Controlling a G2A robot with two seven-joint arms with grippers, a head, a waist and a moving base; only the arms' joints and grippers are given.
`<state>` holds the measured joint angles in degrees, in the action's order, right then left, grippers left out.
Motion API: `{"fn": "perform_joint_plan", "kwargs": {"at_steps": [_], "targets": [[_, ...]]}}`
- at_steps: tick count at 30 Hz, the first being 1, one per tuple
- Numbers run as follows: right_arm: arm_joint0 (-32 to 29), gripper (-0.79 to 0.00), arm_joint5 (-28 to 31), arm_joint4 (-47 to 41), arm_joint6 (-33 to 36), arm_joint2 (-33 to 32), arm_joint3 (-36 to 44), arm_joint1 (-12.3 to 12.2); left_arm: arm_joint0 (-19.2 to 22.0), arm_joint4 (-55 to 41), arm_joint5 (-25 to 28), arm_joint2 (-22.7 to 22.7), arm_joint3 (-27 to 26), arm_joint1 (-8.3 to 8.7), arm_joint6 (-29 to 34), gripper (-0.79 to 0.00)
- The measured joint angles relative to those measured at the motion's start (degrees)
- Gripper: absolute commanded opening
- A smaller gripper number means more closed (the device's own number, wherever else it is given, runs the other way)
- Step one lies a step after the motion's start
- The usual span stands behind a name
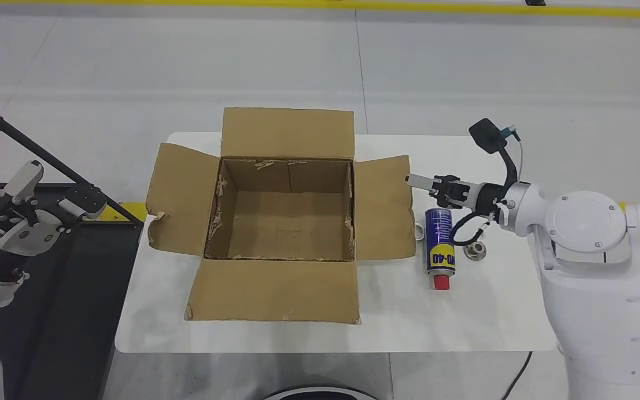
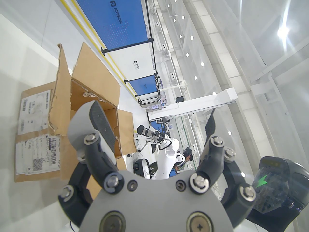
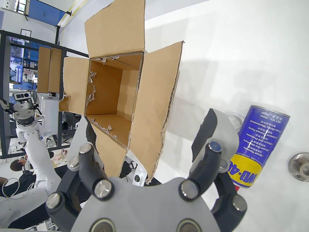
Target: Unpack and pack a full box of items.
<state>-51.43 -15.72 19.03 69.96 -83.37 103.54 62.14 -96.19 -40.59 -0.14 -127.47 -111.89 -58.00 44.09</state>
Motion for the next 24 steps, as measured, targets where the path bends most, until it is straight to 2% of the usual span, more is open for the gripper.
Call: {"fn": "perform_joint_plan", "kwargs": {"at_steps": [3,5,12,21,24], "targets": [[-0.7,0.0,0.3,1.3,-1.2,-0.2,1.4,-0.3,0.0,0.0,0.0,0.0,0.0,0.0,0.0,0.0],[-2.4,0.0,-0.3,6.4,-2.8,-1.0,4.8,-0.7,0.0,0.0,0.0,0.0,0.0,0.0,0.0,0.0],[-5.1,0.0,-2.2,17.3,4.4,-5.0,10.1,-2.4,0.0,0.0,0.0,0.0,0.0,0.0,0.0,0.0],[-5.9,0.0,-1.8,32.2,13.1,-3.9,3.7,-3.9,0.0,0.0,0.0,0.0,0.0,0.0,0.0,0.0],[-6.4,-0.043,-1.7,36.2,14.7,-3.8,1.3,-4.3,0.0,0.0,0.0,0.0,0.0,0.0,0.0,0.0]]}}
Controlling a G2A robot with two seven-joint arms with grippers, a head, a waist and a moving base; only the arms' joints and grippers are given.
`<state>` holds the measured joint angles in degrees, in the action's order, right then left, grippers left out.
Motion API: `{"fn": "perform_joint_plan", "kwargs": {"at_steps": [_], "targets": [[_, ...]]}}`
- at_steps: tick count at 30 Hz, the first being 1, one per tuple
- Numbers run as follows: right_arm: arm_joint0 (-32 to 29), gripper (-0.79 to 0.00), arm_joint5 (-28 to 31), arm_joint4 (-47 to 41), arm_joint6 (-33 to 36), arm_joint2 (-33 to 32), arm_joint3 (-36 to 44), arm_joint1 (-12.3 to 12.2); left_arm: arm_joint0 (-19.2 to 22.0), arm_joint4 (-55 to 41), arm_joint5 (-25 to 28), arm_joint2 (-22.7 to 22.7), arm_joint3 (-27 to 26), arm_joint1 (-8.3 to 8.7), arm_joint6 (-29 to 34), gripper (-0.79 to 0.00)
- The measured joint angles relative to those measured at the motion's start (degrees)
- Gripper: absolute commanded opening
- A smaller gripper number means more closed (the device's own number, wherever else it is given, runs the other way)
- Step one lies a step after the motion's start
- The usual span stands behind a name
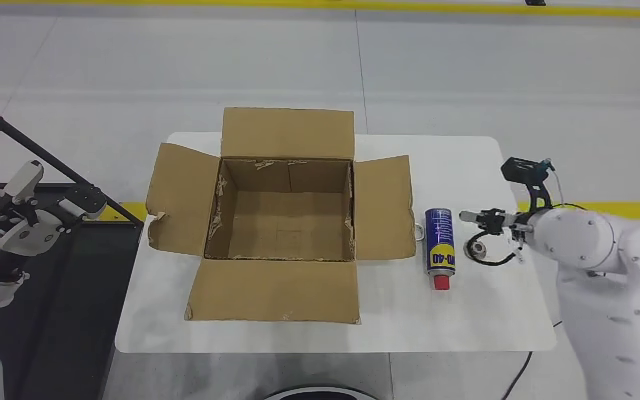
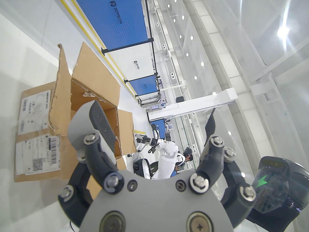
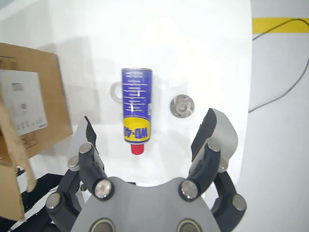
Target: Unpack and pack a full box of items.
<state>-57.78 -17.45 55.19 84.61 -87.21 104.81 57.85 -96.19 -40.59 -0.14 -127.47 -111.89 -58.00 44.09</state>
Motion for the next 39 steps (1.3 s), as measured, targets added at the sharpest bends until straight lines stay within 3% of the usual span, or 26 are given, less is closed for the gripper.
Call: {"fn": "perform_joint_plan", "kwargs": {"at_steps": [1,3,12,18,29,39], "targets": [[-0.2,-0.055,0.0,0.9,0.3,-0.1,-0.5,-0.1,0.0,0.0,0.0,0.0,0.0,0.0,0.0,0.0],[-0.7,-0.163,0.1,3.2,1.0,-0.3,-1.5,-0.3,0.0,0.0,0.0,0.0,0.0,0.0,0.0,0.0],[-1.2,-0.332,0.8,3.5,2.1,1.4,-6.2,-0.3,0.0,0.0,0.0,0.0,0.0,0.0,0.0,0.0],[-0.7,-0.329,0.2,3.0,1.1,3.6,-9.3,0.0,0.0,0.0,0.0,0.0,0.0,0.0,0.0,0.0],[2.7,-0.493,-1.2,3.4,-2.6,7.5,-17.7,0.8,0.0,0.0,0.0,0.0,0.0,0.0,0.0,0.0],[4.2,-0.493,-1.2,2.2,-2.9,8.7,-20.2,1.2,0.0,0.0,0.0,0.0,0.0,0.0,0.0,0.0]]}}
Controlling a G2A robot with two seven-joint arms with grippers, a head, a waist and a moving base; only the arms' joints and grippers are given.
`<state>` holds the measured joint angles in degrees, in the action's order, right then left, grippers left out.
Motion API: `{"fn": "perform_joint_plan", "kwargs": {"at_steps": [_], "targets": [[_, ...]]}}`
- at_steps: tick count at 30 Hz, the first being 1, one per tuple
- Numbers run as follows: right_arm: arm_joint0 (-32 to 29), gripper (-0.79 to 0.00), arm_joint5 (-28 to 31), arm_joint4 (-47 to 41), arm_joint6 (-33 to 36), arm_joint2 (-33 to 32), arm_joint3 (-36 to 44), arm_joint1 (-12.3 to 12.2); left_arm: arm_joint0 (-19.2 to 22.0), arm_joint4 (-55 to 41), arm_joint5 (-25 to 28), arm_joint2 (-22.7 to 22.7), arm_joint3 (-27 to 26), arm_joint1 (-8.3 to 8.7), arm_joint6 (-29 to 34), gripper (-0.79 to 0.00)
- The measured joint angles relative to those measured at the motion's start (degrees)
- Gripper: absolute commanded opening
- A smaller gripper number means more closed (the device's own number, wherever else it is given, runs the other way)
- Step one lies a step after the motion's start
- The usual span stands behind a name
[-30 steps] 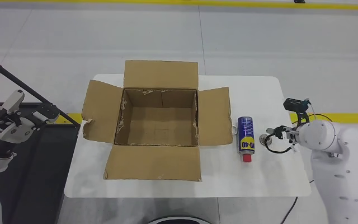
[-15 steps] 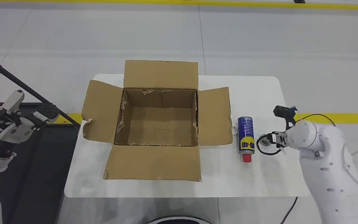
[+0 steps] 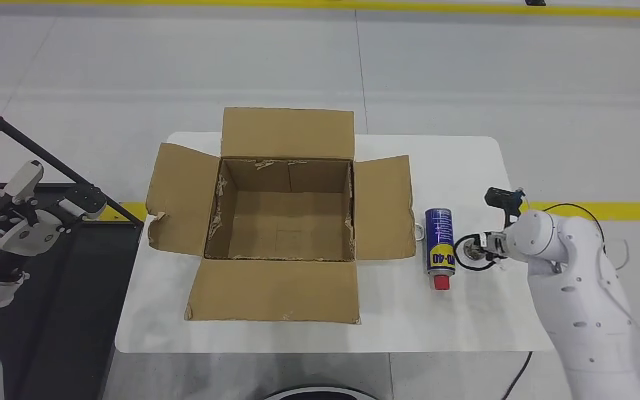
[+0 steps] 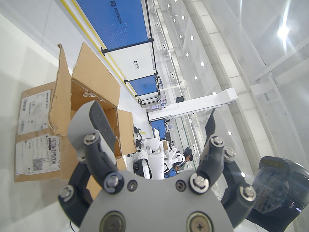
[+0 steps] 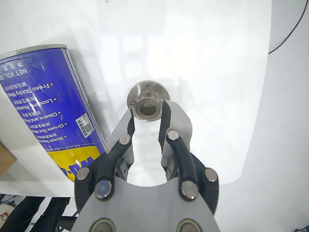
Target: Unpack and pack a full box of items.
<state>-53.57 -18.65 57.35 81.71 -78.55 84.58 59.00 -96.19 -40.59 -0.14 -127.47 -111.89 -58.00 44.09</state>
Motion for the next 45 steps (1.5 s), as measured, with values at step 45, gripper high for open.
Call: {"fn": "perform_joint_plan", "kwargs": {"at_steps": [45], "targets": [[4.1,-0.785,-0.5,-3.7,-3.5,-3.1,4.0,0.0,0.0,0.0,0.0,0.0,0.0,0.0,0.0,0.0]]}}
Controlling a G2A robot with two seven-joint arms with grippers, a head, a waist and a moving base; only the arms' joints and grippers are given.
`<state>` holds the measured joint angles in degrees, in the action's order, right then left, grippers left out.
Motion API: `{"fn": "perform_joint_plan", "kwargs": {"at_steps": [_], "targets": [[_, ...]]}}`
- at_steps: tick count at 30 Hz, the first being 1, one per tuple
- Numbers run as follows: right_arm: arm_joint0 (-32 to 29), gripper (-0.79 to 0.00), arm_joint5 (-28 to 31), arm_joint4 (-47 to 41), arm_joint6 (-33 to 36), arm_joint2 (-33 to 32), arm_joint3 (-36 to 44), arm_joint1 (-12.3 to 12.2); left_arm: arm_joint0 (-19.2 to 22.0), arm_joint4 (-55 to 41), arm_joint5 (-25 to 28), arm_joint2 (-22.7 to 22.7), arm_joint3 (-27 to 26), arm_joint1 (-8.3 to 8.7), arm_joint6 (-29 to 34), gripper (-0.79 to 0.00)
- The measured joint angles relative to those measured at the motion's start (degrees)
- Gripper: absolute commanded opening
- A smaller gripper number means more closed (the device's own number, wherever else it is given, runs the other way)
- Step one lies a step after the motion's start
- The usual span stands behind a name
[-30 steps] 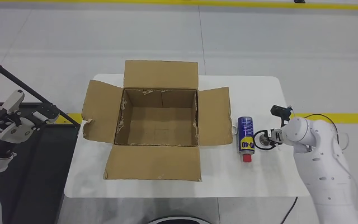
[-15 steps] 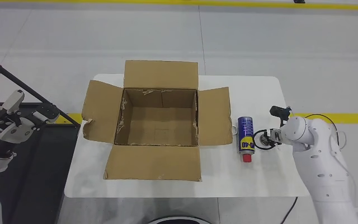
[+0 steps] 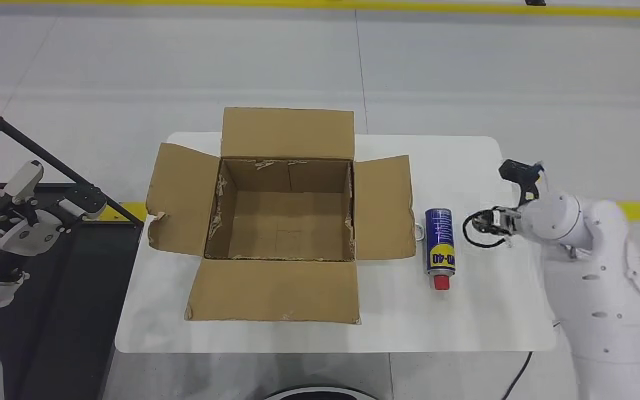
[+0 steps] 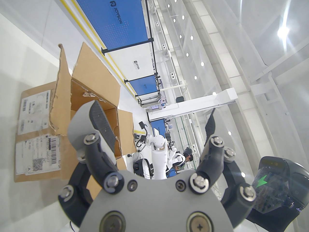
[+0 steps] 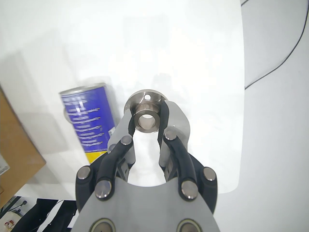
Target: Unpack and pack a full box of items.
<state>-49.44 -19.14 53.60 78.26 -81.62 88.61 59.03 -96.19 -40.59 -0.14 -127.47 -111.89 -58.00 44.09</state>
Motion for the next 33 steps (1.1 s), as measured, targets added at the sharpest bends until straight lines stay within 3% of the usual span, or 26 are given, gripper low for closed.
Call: {"fn": "perform_joint_plan", "kwargs": {"at_steps": [7,14,26,30,33], "targets": [[1.1,-0.785,-1.4,-8.0,-3.8,0.6,10.1,0.8,0.0,0.0,0.0,0.0,0.0,0.0,0.0,0.0],[5.3,-0.785,-1.0,-18.8,-10.4,8.3,14.5,2.8,0.0,0.0,0.0,0.0,0.0,0.0,0.0,0.0],[18.9,-0.785,-2.7,-27.1,-23.0,33.7,5.2,9.8,0.0,0.0,0.0,0.0,0.0,0.0,0.0,0.0],[22.3,-0.785,-2.8,-28.9,-24.8,39.2,1.3,12.1,0.0,0.0,0.0,0.0,0.0,0.0,0.0,0.0],[22.7,-0.785,-2.5,-29.0,-24.6,39.6,0.8,12.3,0.0,0.0,0.0,0.0,0.0,0.0,0.0,0.0]]}}
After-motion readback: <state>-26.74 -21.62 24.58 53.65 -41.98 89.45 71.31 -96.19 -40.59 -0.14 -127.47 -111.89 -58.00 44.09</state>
